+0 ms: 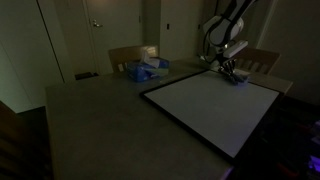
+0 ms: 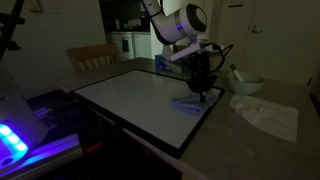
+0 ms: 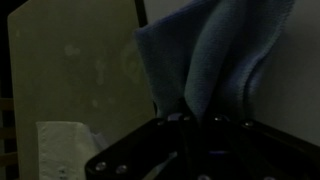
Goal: Wipe the white surface with the cloth
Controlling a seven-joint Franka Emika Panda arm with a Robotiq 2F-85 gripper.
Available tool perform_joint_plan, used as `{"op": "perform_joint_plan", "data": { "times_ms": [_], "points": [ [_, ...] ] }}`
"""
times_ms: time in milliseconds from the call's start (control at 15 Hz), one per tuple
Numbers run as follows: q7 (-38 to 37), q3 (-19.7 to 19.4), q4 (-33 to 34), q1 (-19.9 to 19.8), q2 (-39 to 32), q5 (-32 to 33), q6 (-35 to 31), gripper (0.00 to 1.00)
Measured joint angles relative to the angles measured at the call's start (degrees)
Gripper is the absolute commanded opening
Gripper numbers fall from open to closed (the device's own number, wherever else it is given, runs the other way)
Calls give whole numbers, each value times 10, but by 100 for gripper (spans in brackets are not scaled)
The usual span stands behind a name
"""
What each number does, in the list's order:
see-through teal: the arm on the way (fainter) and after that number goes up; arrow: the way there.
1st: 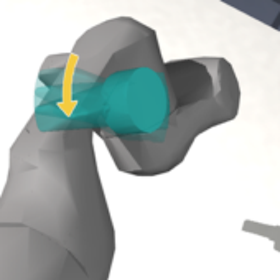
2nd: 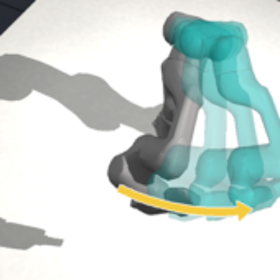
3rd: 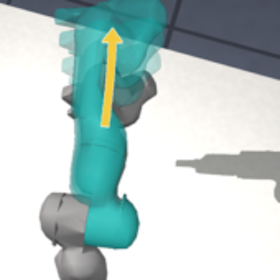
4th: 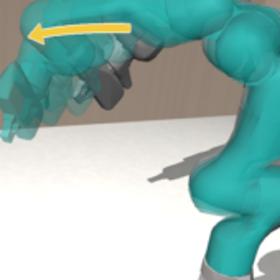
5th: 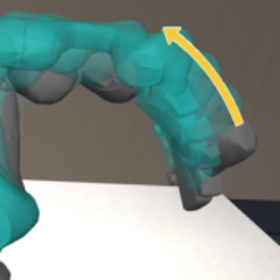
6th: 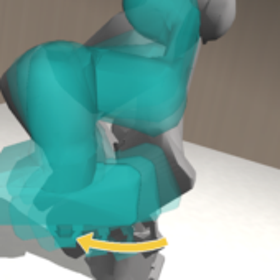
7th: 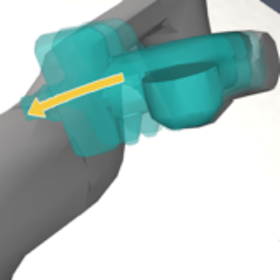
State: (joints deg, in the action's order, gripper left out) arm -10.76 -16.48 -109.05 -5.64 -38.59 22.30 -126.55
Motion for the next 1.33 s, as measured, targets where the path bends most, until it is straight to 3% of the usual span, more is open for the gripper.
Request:
{"op": "perform_joint_plan", "data": {
  "times_ms": [1000, 1067, 1333],
  "points": [
    [-44, 32, -51, 18, 40, -46, 18, 3],
    [-50, 32, -50, 18, 40, -57, 22, 10],
    [-51, 32, -49, 18, 41, -58, 23, 10]
  ]
}}
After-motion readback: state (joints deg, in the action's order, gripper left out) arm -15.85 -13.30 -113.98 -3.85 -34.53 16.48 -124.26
